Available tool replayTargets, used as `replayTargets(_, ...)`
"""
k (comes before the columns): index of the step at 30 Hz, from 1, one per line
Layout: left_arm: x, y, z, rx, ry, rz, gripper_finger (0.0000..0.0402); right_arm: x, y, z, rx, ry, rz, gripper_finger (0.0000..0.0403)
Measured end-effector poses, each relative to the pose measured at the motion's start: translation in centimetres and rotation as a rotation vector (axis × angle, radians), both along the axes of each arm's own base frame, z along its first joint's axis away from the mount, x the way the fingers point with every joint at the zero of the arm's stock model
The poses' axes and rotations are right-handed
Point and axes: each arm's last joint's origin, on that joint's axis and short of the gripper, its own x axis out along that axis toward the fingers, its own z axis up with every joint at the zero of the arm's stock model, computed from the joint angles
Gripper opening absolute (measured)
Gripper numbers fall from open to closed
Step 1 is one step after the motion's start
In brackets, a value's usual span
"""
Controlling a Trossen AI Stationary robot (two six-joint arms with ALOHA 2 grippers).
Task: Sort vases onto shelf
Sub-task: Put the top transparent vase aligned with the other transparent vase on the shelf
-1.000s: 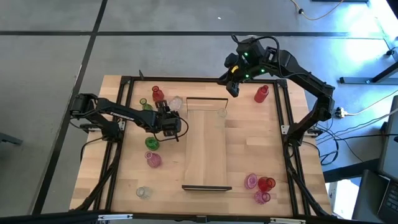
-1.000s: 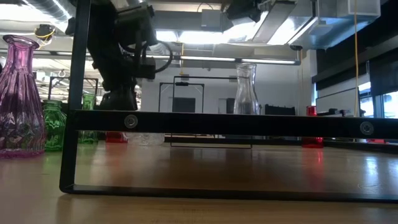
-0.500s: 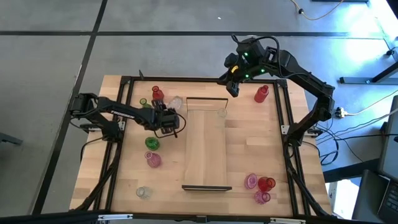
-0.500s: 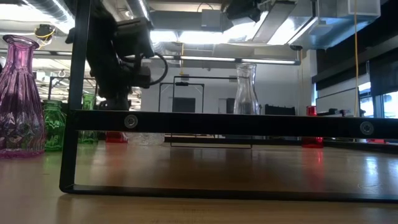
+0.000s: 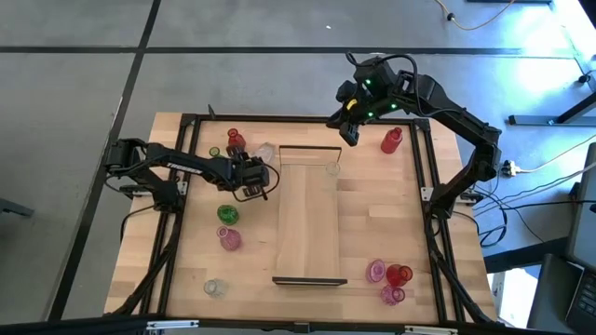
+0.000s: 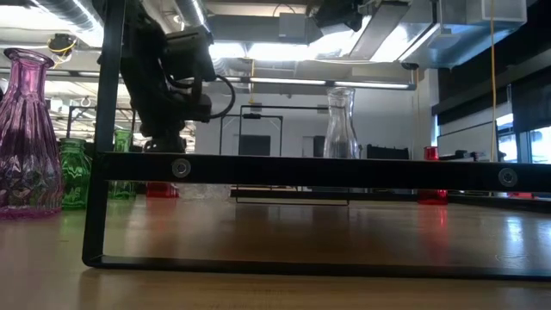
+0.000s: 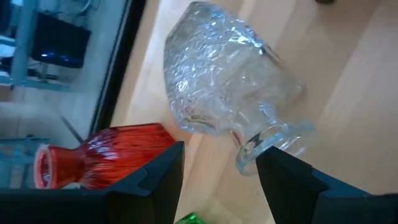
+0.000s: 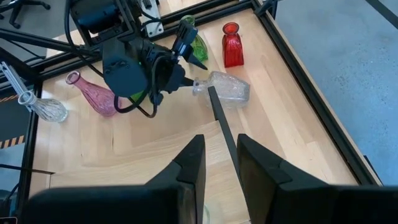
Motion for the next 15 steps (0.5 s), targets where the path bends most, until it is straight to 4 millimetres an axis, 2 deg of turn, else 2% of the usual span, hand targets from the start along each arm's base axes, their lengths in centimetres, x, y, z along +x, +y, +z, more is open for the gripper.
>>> replayTargets(6, 0.5, 0.4, -0.8, -0.037, -0.062, 0.062, 0.0166, 0.0, 0.0, 0.0, 0.005, 0.005, -0.002, 0.0076)
replayTargets(15, 1.3, 0.5, -3.3, -0.128, -0.046, 0.072, 0.0066, -0.3, 0.2, -0.4, 0.034, 0.048, -0.010, 0.0076)
